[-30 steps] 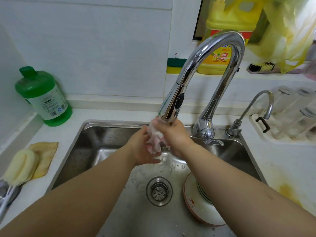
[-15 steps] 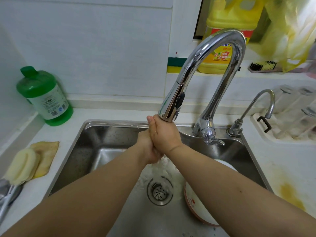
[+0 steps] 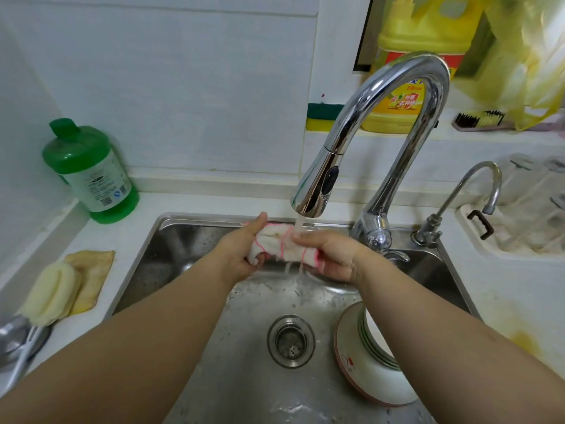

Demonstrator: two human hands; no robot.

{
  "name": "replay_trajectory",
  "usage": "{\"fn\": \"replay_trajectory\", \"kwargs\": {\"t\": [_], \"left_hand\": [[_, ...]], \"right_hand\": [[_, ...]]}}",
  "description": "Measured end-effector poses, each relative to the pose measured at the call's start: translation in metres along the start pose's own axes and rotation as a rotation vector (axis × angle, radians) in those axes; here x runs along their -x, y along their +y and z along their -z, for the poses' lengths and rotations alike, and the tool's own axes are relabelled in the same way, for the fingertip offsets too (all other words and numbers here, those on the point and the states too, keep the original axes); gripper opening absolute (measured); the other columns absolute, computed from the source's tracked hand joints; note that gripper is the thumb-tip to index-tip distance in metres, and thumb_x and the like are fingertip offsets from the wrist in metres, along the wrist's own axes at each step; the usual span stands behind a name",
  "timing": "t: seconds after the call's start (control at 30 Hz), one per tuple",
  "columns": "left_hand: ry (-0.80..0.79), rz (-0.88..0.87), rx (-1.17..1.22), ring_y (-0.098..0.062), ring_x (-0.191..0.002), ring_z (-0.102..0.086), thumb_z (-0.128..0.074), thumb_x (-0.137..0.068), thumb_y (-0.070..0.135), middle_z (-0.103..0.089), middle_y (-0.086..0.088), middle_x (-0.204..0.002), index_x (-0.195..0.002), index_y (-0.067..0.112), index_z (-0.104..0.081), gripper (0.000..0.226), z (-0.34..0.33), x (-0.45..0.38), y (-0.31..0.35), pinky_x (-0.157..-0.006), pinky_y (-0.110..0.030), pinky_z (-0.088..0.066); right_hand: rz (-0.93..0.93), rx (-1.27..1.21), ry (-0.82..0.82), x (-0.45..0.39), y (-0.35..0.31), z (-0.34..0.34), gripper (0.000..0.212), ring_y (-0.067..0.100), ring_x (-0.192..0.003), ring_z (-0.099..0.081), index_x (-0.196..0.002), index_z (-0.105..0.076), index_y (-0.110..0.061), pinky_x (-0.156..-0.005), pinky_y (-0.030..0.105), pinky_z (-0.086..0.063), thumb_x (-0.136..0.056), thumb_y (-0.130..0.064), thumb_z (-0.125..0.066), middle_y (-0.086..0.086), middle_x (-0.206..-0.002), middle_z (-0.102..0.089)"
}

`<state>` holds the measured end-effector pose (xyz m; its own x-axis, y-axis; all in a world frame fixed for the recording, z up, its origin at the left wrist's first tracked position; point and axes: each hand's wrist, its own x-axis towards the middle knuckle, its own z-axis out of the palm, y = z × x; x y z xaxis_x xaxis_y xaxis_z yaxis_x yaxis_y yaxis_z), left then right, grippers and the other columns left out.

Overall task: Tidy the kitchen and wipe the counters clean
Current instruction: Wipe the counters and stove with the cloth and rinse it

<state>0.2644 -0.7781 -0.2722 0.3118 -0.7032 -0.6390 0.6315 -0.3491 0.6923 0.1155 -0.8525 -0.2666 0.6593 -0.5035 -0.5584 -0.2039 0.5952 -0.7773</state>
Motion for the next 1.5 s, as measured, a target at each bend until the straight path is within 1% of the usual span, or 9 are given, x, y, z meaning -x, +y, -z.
{"fn": "replay_trajectory", "kwargs": {"t": [0.4, 0.5, 0.6, 0.87, 1.0, 1.1, 1.2, 1.33, 1.5], "left_hand": [[-0.271, 0.078, 0.150, -0.009, -0.053, -0.062, -0.055, -0.076, 0.043, -0.061, 0.004, -0.056, -0.066, 0.026, -0.065, 0.022, -0.031, 0.013, -0.024, -0.053, -0.019, -0.048], [-0.197, -0.062, 0.133, 0.005, -0.034, -0.049, -0.003, -0.099, 0.047, -0.050, 0.018, -0.036, -0.071, 0.028, -0.031, 0.044, -0.037, 0.009, -0.026, -0.036, -0.009, -0.040], [-0.142, -0.134, 0.127, -0.001, -0.047, -0.052, -0.007, -0.102, 0.043, -0.054, 0.014, -0.040, -0.073, 0.023, -0.035, 0.046, -0.044, 0.012, -0.030, -0.047, -0.017, -0.043], [0.000, 0.012, -0.283, -0.020, -0.041, -0.044, -0.033, -0.101, 0.036, -0.056, -0.013, -0.054, -0.097, 0.009, -0.057, 0.036, -0.032, 0.008, -0.034, -0.033, -0.014, -0.028], [0.062, -0.028, -0.718, -0.023, -0.082, -0.055, -0.052, -0.090, 0.020, -0.056, -0.017, -0.118, -0.134, 0.014, -0.046, 0.045, -0.008, 0.002, -0.029, -0.060, -0.028, -0.045], [-0.050, -0.063, -0.875, -0.027, -0.110, -0.052, -0.073, -0.062, 0.028, -0.041, -0.011, -0.140, -0.144, 0.039, -0.029, 0.094, 0.000, -0.001, -0.031, -0.080, -0.034, -0.050], [-0.190, -0.203, -0.759, -0.022, -0.110, -0.062, -0.086, -0.048, 0.040, -0.064, -0.002, -0.120, -0.130, 0.033, -0.048, 0.091, -0.003, -0.004, -0.032, -0.097, -0.044, -0.050], [-0.097, -0.239, -0.811, -0.030, -0.100, -0.066, -0.069, -0.079, 0.019, -0.067, -0.013, -0.105, -0.094, 0.015, -0.058, 0.019, -0.009, 0.007, -0.023, -0.091, -0.049, -0.053], [0.182, -0.265, -0.872, -0.030, -0.092, -0.062, -0.058, -0.083, 0.010, -0.058, -0.014, -0.102, -0.106, 0.009, -0.045, 0.026, -0.019, 0.002, -0.028, -0.083, -0.045, -0.056]], "right_hand": [[0.463, 0.091, 0.238, -0.003, 0.016, -0.054, 0.011, 0.019, -0.081, -0.062, -0.075, -0.066, -0.028, -0.070, 0.030, -0.050, -0.078, -0.019, -0.070, 0.004, -0.085, -0.062], [0.671, 0.312, 0.299, -0.001, 0.018, -0.062, 0.025, 0.014, -0.070, -0.053, -0.058, -0.059, -0.024, -0.071, 0.029, -0.047, -0.077, -0.019, -0.074, -0.001, -0.070, -0.054], [0.840, 0.817, 0.441, -0.001, 0.012, -0.055, 0.032, 0.024, -0.072, -0.053, -0.068, -0.055, -0.012, -0.068, 0.032, -0.040, -0.090, -0.035, -0.053, 0.005, -0.068, -0.053], [0.347, 0.854, 0.594, -0.015, 0.000, -0.025, 0.035, 0.031, -0.091, -0.060, -0.093, -0.065, -0.006, -0.073, 0.027, -0.041, -0.096, -0.036, -0.047, 0.015, -0.092, -0.065], [0.143, 0.551, 0.587, -0.010, -0.009, -0.009, 0.042, 0.031, -0.081, -0.063, -0.076, -0.057, -0.007, -0.066, 0.032, -0.052, -0.092, -0.046, -0.053, 0.015, -0.085, -0.063], [0.078, 0.123, 0.308, 0.002, -0.012, -0.019, 0.017, 0.025, -0.071, -0.065, -0.078, -0.054, -0.008, -0.060, 0.034, -0.059, -0.086, -0.010, -0.068, 0.012, -0.076, -0.063], [0.078, 0.025, 0.155, 0.000, -0.009, -0.022, 0.018, 0.037, -0.091, -0.067, -0.091, -0.057, -0.003, -0.078, 0.050, -0.057, -0.078, 0.004, -0.068, 0.021, -0.090, -0.065], [0.183, 0.013, 0.307, 0.009, -0.014, -0.010, 0.019, 0.025, -0.066, -0.068, -0.093, -0.060, -0.006, -0.064, 0.041, -0.059, -0.079, 0.007, -0.066, 0.017, -0.085, -0.064], [0.242, 0.748, 0.681, 0.021, -0.007, 0.012, 0.015, 0.027, -0.096, -0.063, -0.094, -0.061, -0.013, -0.086, 0.039, -0.053, -0.082, -0.011, -0.069, 0.008, -0.103, -0.064]]}}
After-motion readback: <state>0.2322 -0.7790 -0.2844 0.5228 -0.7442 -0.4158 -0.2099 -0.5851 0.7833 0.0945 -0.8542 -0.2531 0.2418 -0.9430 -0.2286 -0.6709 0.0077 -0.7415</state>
